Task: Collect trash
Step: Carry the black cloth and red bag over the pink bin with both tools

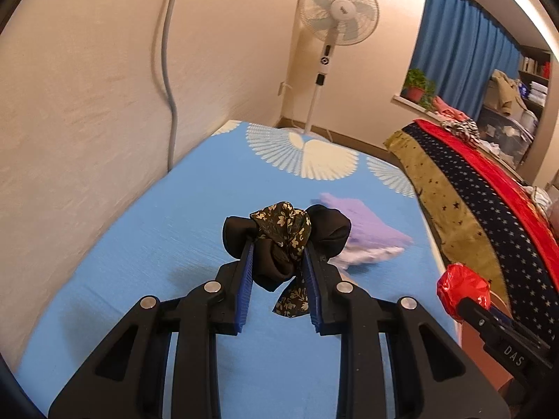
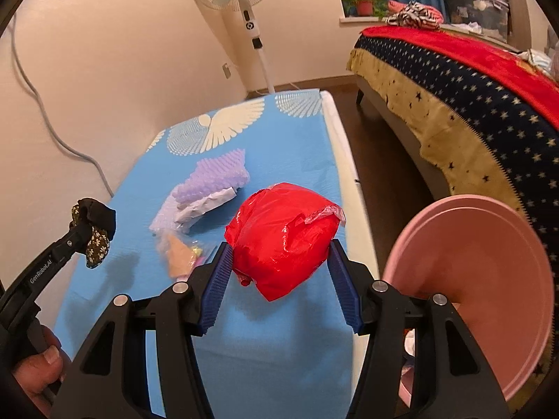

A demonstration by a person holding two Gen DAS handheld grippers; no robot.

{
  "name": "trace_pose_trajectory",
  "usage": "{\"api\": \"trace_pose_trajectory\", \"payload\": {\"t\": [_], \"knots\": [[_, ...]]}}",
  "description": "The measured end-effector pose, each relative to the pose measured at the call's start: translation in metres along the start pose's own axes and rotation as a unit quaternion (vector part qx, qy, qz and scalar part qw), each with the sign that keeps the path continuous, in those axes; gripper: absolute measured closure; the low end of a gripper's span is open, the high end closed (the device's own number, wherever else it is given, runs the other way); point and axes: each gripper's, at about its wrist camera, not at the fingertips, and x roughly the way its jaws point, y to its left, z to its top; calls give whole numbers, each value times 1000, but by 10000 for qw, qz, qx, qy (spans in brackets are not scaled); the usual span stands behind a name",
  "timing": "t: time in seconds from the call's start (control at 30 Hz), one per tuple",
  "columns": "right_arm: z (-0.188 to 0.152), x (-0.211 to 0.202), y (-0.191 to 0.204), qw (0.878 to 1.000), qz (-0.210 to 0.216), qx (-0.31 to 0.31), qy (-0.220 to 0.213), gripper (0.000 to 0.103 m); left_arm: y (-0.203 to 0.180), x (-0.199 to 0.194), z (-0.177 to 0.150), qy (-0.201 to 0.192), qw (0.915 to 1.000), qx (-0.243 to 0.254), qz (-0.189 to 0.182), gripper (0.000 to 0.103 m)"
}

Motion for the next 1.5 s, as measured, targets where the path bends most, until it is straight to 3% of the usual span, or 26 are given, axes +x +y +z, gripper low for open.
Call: {"api": "trace_pose_trajectory", "payload": {"t": [0.57,1.5], "knots": [[-9,-80,-20,9987,-102,-126,-483,47,-23,-63,-24,-139,9989,297,-343,76],[-29,-129,-41,9955,-412,-175,-832,47,-40,-92,-57,-151,9964,528,-652,76]]}}
